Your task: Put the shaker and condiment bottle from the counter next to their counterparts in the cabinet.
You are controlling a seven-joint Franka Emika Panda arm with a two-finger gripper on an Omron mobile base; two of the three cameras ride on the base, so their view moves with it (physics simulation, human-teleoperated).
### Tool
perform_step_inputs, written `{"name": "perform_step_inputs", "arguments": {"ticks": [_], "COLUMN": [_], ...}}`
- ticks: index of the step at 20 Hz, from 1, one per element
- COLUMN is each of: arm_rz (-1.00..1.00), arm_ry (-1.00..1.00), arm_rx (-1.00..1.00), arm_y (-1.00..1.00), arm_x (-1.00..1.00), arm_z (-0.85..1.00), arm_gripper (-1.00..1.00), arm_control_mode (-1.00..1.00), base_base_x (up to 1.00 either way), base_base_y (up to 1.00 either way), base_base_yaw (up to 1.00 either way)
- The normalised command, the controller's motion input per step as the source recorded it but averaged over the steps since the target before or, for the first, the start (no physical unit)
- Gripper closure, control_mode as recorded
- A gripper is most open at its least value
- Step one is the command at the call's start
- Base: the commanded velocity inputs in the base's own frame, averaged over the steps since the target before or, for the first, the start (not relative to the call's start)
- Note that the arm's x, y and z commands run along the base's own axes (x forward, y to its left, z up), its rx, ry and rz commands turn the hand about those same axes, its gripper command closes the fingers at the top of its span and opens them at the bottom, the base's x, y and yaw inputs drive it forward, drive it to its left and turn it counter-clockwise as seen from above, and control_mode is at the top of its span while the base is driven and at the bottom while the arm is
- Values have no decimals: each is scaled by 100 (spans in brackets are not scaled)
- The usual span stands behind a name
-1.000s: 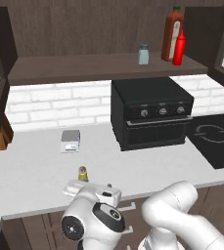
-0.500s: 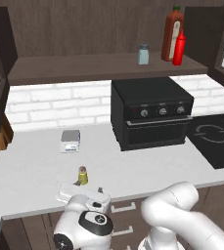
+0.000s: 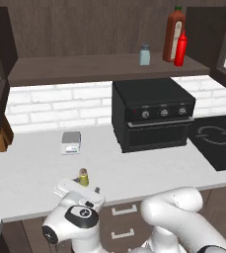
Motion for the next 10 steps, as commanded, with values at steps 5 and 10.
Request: {"name": "perform_step_inputs", "arguments": {"ticks": [5,10], "arm_rz": [-9,-2], "arm_ry": [-7,1], "arm_rx": [0,0], "arm_y": [43,5], "arm_x": [1,28], "arm_z": [-2,-7], "arm_gripper": [-100,-100], "arm_control_mode": [-100,-100], "base_base_x": [0,0], "base_base_y": [0,0], "base_base_yaw": [0,0]}}
